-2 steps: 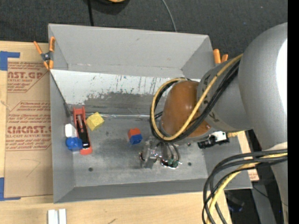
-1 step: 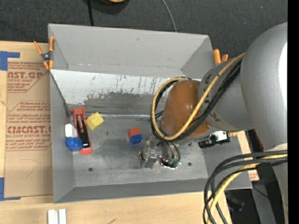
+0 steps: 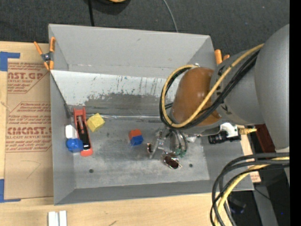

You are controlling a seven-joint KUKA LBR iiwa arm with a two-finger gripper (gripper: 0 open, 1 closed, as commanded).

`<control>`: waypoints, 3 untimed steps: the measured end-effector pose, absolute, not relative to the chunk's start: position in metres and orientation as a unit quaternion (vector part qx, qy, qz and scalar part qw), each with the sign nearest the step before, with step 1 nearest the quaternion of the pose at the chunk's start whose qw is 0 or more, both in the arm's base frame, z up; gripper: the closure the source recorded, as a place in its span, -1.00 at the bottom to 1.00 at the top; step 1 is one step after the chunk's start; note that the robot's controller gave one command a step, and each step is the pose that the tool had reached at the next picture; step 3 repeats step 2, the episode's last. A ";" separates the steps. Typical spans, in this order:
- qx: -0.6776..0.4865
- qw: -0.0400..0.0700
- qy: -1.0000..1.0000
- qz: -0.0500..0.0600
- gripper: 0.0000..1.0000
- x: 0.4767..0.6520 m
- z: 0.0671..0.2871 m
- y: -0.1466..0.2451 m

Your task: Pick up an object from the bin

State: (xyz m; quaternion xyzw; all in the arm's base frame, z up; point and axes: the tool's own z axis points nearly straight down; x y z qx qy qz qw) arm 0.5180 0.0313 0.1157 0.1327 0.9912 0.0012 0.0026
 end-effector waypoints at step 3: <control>0.072 0.005 0.997 0.001 1.00 0.507 0.204 0.040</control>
Offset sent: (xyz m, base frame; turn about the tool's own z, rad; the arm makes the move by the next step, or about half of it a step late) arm -0.0179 0.0122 0.0979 -0.1539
